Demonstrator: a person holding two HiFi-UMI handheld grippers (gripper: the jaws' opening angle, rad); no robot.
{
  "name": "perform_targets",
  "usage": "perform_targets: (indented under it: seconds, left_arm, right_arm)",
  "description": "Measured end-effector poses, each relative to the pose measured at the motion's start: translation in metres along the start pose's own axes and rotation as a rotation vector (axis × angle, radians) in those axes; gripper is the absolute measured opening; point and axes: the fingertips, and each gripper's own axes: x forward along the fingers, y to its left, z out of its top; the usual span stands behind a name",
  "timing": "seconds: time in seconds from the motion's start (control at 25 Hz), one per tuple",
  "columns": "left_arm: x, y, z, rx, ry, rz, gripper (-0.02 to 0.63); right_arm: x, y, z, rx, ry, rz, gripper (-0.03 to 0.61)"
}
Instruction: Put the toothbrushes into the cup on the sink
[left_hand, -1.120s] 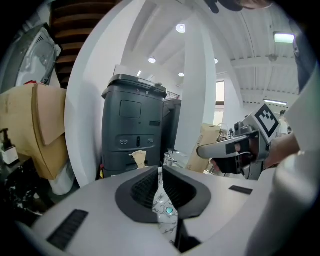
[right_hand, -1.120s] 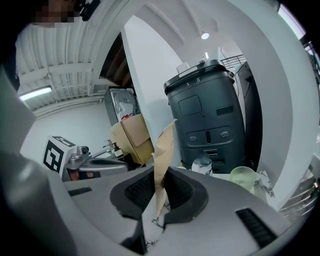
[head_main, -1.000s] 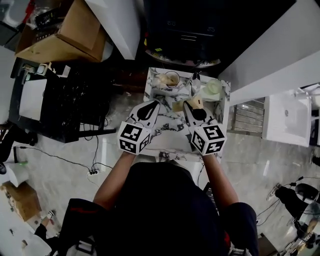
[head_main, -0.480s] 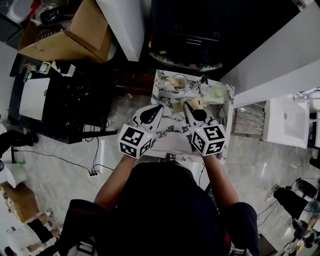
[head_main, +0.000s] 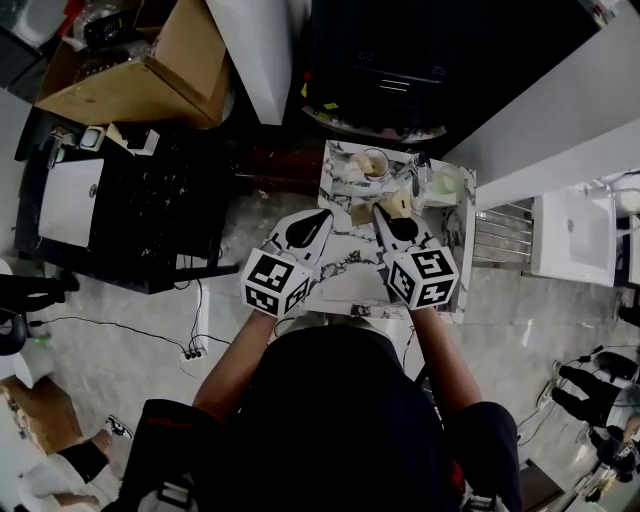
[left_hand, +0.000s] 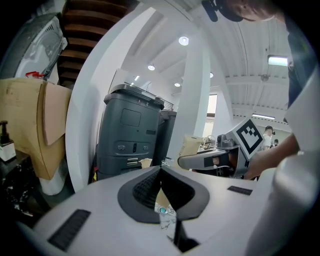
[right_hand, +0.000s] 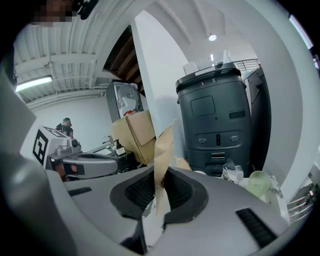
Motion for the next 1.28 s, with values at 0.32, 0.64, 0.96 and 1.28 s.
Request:
perform_targets:
  seconds: [0.32, 0.64, 0.96, 1.28]
  left_arm:
    - [-0.013, -0.001, 0.001, -0.008, -0.035, -0.065, 0.014]
    - [-0.011, -0.017, -0.003, 0.022, -0.022, -0.119, 0.014]
    - [0.003, -0.047, -0.003, 0.041, 0.006, -0.110, 0.014]
    - [0.042, -0.096, -0.005, 0.027, 0.024, -0.096, 0.014]
  right_arm:
    - [-0.009, 0.014, -0.003, -0.013, 0.007, -0.056, 0.061]
    - [-0.027, 0.011, -0.012, -0.012, 0.001, -0.098, 0.061]
    - [-0.050, -0.013, -0.009, 0.005, -0.021, -0.077, 0.061]
    - [-0.087, -0.063, -0.014, 0.026, -0.023, -0.063, 0.061]
